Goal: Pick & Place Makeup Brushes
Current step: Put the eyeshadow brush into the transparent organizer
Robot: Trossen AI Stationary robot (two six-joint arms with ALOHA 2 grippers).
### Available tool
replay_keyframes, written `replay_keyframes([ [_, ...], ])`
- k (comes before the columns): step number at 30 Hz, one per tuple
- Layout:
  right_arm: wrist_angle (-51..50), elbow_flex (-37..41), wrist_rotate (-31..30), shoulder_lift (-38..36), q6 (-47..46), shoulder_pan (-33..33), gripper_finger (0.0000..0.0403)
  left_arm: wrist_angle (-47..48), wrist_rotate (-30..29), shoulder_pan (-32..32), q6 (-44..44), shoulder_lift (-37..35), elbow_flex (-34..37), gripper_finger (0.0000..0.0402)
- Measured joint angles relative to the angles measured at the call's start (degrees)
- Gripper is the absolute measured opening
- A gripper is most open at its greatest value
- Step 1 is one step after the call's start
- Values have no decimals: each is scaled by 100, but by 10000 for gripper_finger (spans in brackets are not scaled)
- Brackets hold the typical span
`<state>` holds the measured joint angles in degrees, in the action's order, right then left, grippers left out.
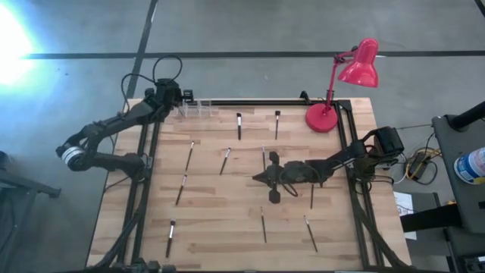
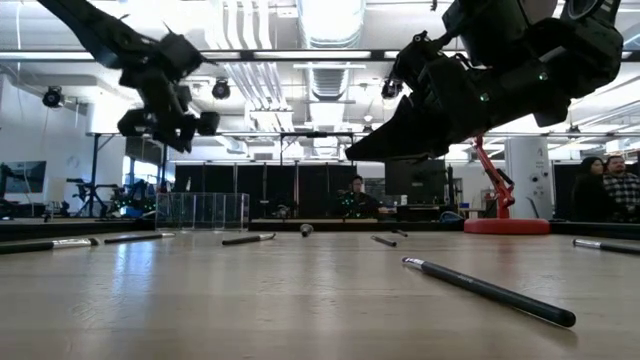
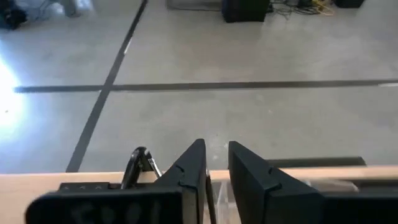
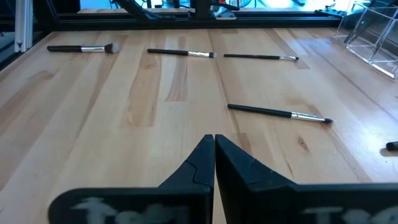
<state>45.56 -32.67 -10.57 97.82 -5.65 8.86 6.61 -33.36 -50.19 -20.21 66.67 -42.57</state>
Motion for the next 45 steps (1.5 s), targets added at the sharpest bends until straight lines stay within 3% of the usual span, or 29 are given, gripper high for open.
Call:
replay_keyframes([
  [8,-981,98,-103,-673,20,48,8,140,277,993,722,-1015,365,4],
  [15,-1104,857,-1200,-1829,-238,466,8,119,277,2590,717,-1429,860,0],
  [18,-1260,1214,-1594,-2313,-691,733,8,-277,214,3403,538,-1421,1172,0],
  [21,-1551,1449,-1962,-2740,-1093,1041,8,-1245,100,4206,463,-1327,1636,0],
  [24,-2531,1446,-2396,-3137,-1710,1312,8,-2562,74,4883,361,-1150,2193,0],
  [28,-4776,982,-2903,-3484,-2981,1654,8,-4137,91,5508,333,-791,2823,0],
  [31,-6403,633,-3014,-3550,-4388,1888,8,-4543,117,5794,325,-553,3042,0],
  [34,-7347,481,-2975,-3475,-5705,2147,9,-4604,124,5963,234,-317,3084,0],
  [40,-7780,558,-2639,-3218,-7274,2489,11,-4695,263,6178,61,128,2939,0],
  [45,-8153,573,-2479,-2844,-8140,2503,45,-4701,385,6401,-51,568,2781,0],
])
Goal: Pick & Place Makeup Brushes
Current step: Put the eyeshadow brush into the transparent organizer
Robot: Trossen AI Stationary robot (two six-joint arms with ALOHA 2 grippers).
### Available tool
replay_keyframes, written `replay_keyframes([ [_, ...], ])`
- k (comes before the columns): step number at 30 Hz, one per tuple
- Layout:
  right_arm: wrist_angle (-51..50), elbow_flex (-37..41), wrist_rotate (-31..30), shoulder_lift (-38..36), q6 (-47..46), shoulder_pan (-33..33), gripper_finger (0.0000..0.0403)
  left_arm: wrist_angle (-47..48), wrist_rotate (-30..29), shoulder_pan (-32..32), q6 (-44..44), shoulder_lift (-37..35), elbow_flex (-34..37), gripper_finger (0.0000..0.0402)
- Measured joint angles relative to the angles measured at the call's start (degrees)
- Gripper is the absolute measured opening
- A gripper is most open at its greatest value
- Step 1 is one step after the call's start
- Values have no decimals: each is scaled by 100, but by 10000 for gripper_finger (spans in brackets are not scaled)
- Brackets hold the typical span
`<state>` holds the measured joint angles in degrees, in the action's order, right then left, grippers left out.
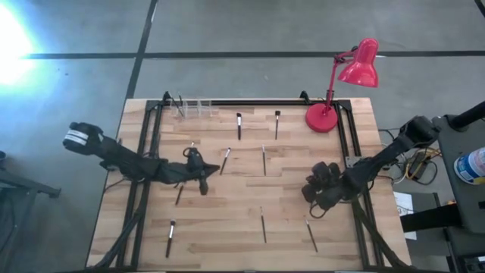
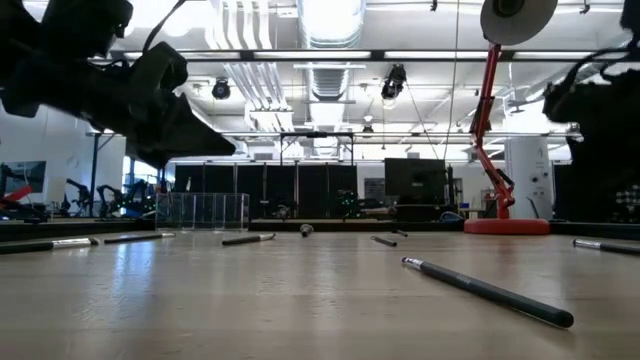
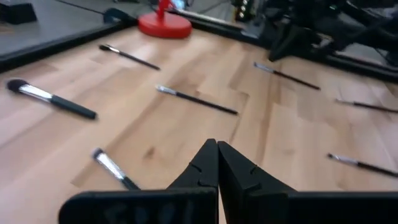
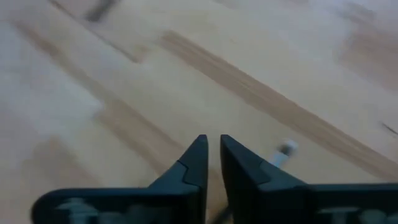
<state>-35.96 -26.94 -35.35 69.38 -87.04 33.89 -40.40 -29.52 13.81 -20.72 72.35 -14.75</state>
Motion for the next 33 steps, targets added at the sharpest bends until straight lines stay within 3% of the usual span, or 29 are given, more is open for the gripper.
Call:
replay_keyframes([
  [7,-1029,14,205,484,-1588,-42,119,-30,-15,167,-34,471,-133,0],
  [11,-943,47,237,622,-1763,-68,140,-159,-14,167,-32,695,-243,0],
  [25,-413,57,238,1086,-1537,-376,94,-152,-4,176,-14,1124,-581,0],
  [33,-988,-223,475,728,-1283,-378,84,-152,0,174,-61,1185,-591,0],
])
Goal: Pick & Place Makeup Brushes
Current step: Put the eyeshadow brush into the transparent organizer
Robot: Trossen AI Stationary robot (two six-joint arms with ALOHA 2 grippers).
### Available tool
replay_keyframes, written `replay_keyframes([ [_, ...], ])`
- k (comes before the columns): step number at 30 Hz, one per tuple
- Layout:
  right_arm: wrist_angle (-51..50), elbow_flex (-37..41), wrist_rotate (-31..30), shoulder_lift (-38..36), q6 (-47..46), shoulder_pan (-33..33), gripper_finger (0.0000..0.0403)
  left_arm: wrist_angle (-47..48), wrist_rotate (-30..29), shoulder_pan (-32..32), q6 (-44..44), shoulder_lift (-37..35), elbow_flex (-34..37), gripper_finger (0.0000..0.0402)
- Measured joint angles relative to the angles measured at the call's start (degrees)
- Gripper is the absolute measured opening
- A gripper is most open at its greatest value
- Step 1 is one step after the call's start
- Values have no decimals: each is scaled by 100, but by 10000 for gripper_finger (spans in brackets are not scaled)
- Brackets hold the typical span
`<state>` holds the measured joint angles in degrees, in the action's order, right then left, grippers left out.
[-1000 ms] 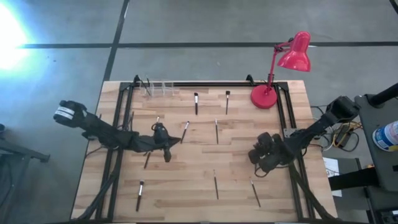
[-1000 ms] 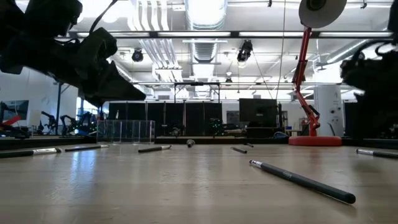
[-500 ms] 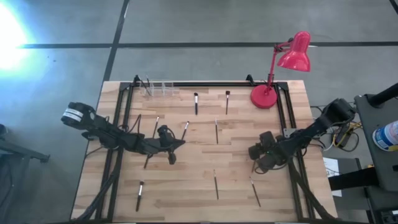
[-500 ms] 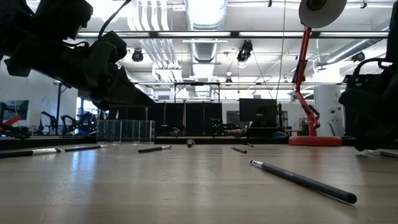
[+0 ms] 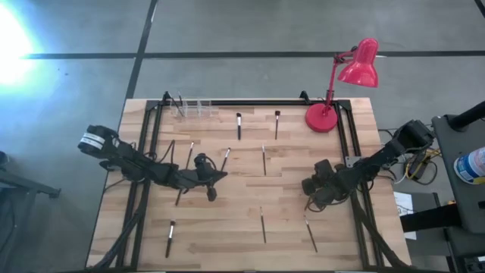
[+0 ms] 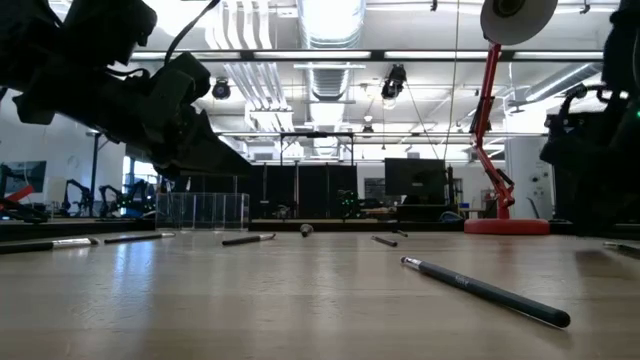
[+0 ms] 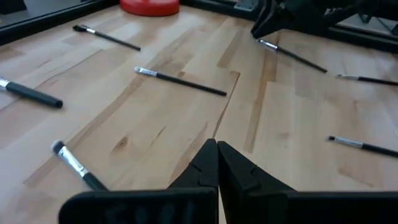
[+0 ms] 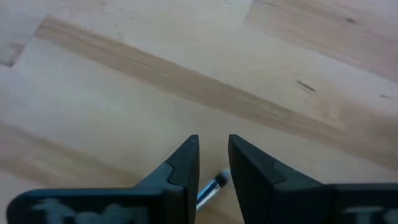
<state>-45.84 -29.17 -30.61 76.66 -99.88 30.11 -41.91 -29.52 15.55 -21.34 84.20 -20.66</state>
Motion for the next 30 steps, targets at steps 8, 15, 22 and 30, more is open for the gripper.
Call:
replay_keyframes([
  [8,-178,-201,293,-246,-251,94,132,-2,-2,20,-116,17,8,0],
  [15,-46,-196,627,211,-838,227,169,-3,-2,26,-121,22,8,0],
  [22,332,-206,318,612,-759,216,160,-10,-7,26,-121,22,8,0],
  [30,516,-238,-76,710,-438,208,114,-9,-9,26,-121,22,8,0],
])
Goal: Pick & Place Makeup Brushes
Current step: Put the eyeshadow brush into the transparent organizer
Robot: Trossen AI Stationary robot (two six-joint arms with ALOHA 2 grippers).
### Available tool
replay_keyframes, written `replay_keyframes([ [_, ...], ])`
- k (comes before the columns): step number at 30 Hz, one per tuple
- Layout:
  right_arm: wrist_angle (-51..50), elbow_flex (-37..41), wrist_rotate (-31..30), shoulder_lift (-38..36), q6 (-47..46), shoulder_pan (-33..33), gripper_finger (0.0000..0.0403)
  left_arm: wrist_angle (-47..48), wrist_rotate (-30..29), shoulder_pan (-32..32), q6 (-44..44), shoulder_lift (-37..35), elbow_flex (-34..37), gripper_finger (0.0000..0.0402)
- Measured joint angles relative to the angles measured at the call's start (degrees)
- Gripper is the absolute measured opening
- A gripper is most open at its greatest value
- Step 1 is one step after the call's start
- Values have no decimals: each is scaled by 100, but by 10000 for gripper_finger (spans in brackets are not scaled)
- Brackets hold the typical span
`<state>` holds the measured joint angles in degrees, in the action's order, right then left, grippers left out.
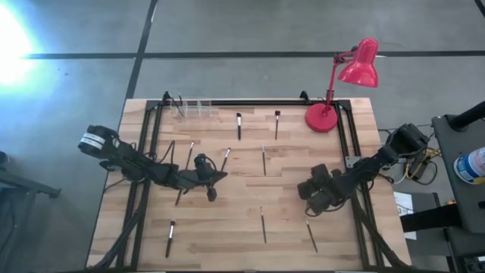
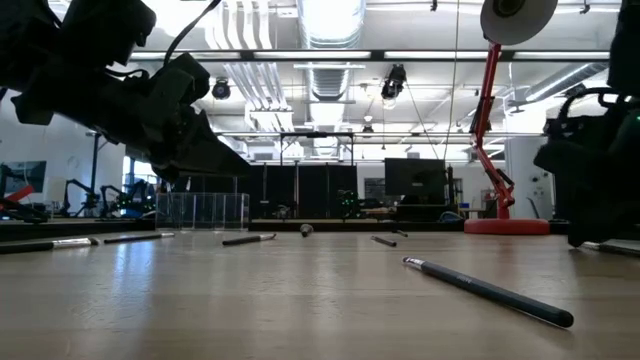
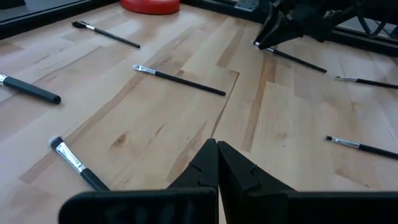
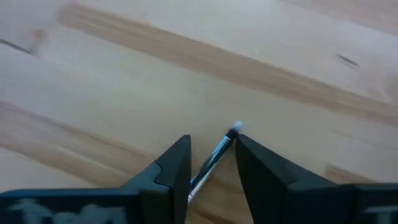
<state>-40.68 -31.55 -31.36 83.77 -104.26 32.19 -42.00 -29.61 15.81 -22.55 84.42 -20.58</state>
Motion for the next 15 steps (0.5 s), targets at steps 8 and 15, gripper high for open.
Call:
replay_keyframes([
  [8,672,-48,-119,72,1037,-232,71,-2,0,0,-11,0,0,0],
  [15,1080,-72,89,229,1947,-580,68,-2,0,0,-27,0,0,0],
])
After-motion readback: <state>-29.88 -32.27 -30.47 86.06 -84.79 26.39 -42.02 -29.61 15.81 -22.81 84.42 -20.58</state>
